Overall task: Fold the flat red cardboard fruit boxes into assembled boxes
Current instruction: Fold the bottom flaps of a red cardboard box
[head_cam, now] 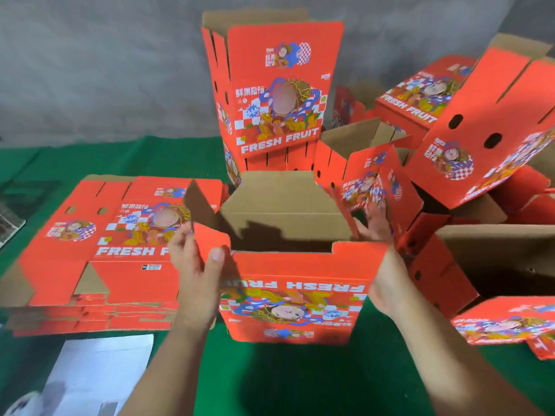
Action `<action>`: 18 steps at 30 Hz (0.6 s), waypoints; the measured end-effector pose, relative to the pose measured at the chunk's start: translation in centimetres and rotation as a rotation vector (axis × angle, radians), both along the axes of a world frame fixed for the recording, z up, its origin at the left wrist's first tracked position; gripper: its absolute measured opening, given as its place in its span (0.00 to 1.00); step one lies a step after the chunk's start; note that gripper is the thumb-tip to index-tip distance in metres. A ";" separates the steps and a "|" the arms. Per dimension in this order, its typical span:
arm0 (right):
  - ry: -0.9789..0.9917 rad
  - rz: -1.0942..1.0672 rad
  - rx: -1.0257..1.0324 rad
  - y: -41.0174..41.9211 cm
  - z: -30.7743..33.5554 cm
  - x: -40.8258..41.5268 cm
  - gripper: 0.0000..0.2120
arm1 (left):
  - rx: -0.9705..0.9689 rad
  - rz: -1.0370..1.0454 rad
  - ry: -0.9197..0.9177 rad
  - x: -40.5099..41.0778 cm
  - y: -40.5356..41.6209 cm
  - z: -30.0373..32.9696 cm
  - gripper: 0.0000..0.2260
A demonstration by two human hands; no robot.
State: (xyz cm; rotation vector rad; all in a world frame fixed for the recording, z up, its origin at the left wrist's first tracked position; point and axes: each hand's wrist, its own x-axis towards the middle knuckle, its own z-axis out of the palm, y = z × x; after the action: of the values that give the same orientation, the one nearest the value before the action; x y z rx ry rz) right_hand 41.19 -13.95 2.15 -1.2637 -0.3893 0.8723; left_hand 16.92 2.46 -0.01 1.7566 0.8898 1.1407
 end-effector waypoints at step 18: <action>-0.988 -0.369 -0.307 -3.7 -3.1 0.8 0.29 | -0.039 0.116 0.290 1.4 -2.1 -0.5 0.25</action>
State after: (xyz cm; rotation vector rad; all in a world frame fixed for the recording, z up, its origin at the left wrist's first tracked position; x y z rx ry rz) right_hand 41.95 -17.63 -0.96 -1.9361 -0.7788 -0.0721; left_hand 18.34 0.40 -0.53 1.8881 1.1924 0.9465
